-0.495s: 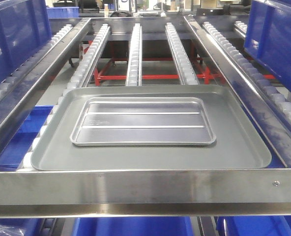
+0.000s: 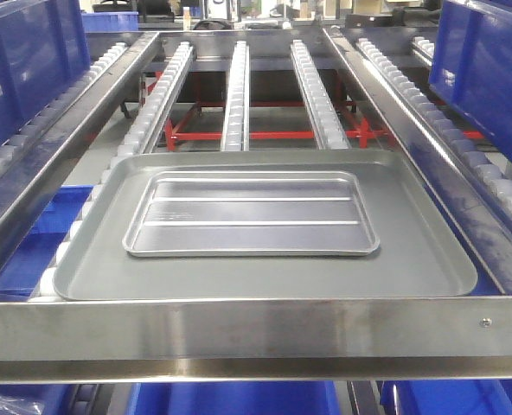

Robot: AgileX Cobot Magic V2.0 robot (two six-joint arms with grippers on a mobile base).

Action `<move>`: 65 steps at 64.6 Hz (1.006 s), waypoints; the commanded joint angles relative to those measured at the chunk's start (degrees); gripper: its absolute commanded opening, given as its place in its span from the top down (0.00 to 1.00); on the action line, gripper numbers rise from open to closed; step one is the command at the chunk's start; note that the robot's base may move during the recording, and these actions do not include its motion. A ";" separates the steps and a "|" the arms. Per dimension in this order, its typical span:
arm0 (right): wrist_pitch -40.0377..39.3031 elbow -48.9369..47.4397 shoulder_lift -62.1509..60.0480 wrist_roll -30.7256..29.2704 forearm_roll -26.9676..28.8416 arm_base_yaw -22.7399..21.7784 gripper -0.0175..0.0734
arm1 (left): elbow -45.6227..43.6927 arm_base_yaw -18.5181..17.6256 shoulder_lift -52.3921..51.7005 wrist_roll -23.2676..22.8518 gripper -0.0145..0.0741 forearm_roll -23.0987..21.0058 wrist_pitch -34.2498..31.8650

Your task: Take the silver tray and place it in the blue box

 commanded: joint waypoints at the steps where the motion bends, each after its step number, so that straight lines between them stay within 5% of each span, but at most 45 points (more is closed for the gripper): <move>1: -5.22 0.11 -1.19 -0.36 -0.77 0.25 0.75 | -0.31 -0.05 -0.97 -0.02 0.82 -0.46 -7.91; 10: -6.38 0.11 -1.19 -0.36 -0.78 0.25 0.75 | -2.98 -0.05 -0.97 -0.02 0.82 -0.46 -8.06; 22: -16.76 -1.21 -1.14 0.35 2.71 0.25 0.75 | -14.59 -0.05 2.02 -0.02 0.81 2.16 2.30; 35: -6.86 -12.78 4.88 1.26 6.02 0.86 0.74 | -31.30 -3.11 13.03 -0.02 0.80 2.16 17.78; 46: -6.64 -21.43 16.12 1.35 6.02 6.03 0.73 | -40.95 -8.84 25.28 0.07 0.58 2.16 25.12; 65: -0.72 -34.45 36.83 1.30 6.02 21.44 0.31 | -48.68 -21.91 46.50 0.07 0.48 2.16 27.11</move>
